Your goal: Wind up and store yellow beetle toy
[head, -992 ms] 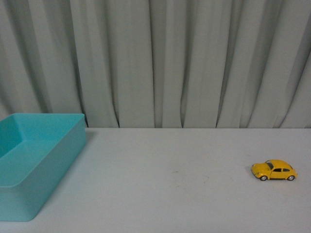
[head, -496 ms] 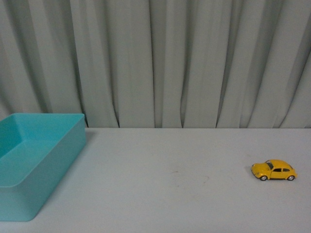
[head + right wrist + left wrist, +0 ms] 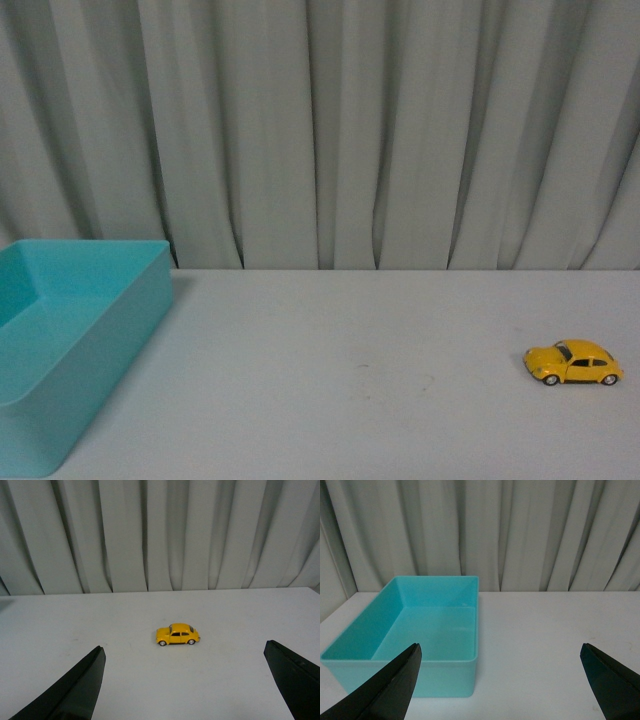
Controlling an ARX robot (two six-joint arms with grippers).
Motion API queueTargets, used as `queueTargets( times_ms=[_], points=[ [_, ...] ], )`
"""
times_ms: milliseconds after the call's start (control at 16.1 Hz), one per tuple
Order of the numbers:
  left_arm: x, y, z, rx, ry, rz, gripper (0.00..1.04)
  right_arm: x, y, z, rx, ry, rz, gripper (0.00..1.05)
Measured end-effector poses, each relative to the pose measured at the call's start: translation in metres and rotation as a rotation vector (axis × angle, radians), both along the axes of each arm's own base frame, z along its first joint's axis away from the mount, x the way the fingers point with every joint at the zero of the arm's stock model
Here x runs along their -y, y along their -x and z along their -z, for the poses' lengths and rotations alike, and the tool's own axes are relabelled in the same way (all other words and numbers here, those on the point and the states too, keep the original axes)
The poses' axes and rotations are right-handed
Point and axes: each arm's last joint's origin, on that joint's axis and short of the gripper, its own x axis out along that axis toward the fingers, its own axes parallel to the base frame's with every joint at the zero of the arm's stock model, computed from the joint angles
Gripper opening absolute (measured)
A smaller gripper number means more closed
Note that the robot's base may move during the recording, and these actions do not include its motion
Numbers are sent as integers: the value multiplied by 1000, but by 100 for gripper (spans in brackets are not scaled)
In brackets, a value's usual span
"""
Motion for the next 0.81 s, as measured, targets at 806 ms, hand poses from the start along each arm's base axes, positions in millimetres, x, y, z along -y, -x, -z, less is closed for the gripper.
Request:
queueTargets(
  times_ms=[806],
  points=[
    [0, 0, 0, -1, 0, 0, 98, 0, 0, 0, -1, 0, 0, 98]
  ],
)
